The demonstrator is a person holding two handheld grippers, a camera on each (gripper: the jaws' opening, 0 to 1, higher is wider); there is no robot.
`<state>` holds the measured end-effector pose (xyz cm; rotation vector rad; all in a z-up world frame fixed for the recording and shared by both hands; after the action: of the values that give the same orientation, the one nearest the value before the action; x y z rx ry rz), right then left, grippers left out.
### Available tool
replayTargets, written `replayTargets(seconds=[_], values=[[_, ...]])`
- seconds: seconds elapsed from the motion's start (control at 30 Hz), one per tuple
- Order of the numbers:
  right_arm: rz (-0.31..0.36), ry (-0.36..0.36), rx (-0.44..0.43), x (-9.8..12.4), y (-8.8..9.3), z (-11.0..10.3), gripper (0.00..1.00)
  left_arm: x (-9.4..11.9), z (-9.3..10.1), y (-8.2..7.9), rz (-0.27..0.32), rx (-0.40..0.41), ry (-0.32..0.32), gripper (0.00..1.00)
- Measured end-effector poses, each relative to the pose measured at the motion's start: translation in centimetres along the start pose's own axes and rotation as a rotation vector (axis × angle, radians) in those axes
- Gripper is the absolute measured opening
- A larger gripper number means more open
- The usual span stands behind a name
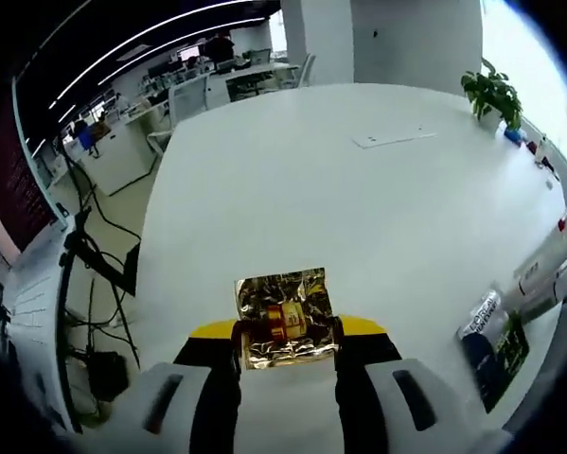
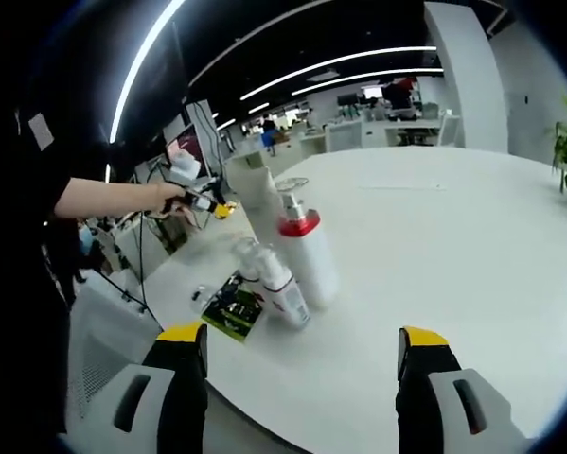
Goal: Arrange the skincare products in the storage area until every visible bottle or jar stands upright without overlapping.
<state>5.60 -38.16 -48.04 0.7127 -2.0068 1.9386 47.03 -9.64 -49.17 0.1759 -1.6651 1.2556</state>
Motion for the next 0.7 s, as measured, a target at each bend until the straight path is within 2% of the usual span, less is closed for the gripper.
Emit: replayTargets(seconds=[0.07, 0.13, 0.23, 0.27, 0.4, 0.53, 0.57, 0.67, 0.7], values=[[0.002, -0.004, 0.008, 0.0, -0.1, -0.1, 0.85, -0.2, 0.0, 0.1, 0.002, -0.018, 0.021, 0.34], [0.006, -0.007, 0.011, 0.1, -0.1, -0.1, 0.85, 0.3, 0.5, 0.2, -0.007, -0.079, 0.043, 0.34], [0.015, -0.011, 0.013, 0.2, -0.2, -0.1, 0.85, 1.0, 1.3, 0.5, -0.014, -0.119, 0.057, 0.34], [0.018, -0.013, 0.013, 0.2, -0.2, -0.1, 0.85, 1.6, 2.5, 0.7, -0.018, -0.142, 0.071, 0.34], [0.029, -0.024, 0.007, 0.4, -0.3, -0.2, 0.85, 1.9, 2.3, 0.8, -0.039, -0.204, 0.117, 0.34], [0.058, -0.037, -0.025, 0.7, -0.6, -0.1, 0.86, 3.1, 4.3, 2.1, -0.06, -0.25, 0.162, 0.34], [0.065, -0.039, -0.032, 0.8, -0.8, -0.2, 0.87, 3.3, 4.5, 2.3, -0.072, -0.286, 0.174, 0.34], [0.074, -0.042, -0.029, 1.0, -0.9, -0.2, 0.87, 3.6, 4.8, 2.8, -0.092, -0.326, 0.204, 0.34], [0.075, -0.043, -0.025, 1.1, -1.0, -0.3, 0.87, 3.9, 5.6, 3.2, -0.1, -0.348, 0.222, 0.34]])
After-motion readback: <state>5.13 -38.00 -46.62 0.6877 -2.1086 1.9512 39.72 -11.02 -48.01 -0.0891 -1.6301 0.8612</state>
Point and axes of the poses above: the point that each gripper's makers call its tool centre point, and the gripper's own axes: x roughly backward along the fingers, z roughly to its right, y roughly out of its underside, the point moved 7 cm from there along x, roughly backward along the fingers, and after that the axes turned 14 degrees about x, right-handed, at the moved point
